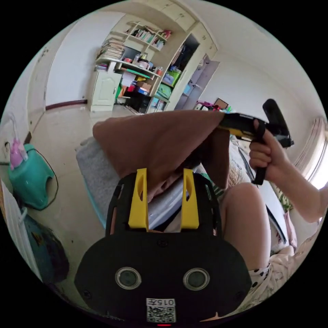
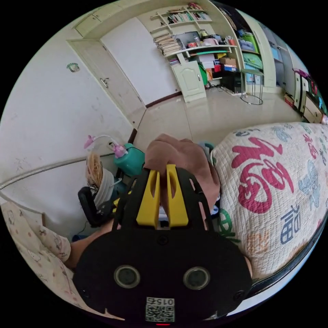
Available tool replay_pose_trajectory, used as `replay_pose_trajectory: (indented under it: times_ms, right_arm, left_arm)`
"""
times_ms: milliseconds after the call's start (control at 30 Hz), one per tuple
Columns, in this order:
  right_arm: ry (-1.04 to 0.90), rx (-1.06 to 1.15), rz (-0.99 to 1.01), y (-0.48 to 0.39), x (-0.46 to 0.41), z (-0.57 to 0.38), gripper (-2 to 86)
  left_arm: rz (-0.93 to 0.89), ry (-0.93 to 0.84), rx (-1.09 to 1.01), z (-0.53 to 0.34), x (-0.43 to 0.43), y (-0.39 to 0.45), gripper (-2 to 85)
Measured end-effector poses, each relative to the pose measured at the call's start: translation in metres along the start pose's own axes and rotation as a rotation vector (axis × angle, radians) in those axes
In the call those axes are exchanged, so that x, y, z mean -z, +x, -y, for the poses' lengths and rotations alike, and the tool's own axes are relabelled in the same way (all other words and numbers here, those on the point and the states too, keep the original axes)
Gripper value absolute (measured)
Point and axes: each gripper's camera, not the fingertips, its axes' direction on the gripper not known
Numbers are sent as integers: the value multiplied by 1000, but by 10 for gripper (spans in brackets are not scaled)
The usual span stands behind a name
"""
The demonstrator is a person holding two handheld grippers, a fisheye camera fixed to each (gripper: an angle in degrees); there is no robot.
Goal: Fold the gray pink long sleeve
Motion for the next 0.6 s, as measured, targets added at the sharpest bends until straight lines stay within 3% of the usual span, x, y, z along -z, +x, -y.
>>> replay_pose_trajectory:
  times_ms: [100, 267, 367, 467, 600]
  right_arm:
    - [175, 23, 89, -5, 79, 25, 22]
    - [405, 114, 82, -37, 218, 58, 21]
    - [583, 149, 66, -52, 325, 66, 20]
    - [773, 169, 34, -64, 440, 62, 20]
    - [926, 241, -154, -95, 570, 37, 23]
  left_arm:
    - [78, -85, 88, 15, -27, 3, 225]
    - [-260, 122, 70, 79, -47, 53, 215]
    - [-309, 156, -27, 129, -58, 107, 204]
    - [-408, 255, -81, 161, -51, 149, 166]
    - [-617, 360, -264, 203, -18, 207, 42]
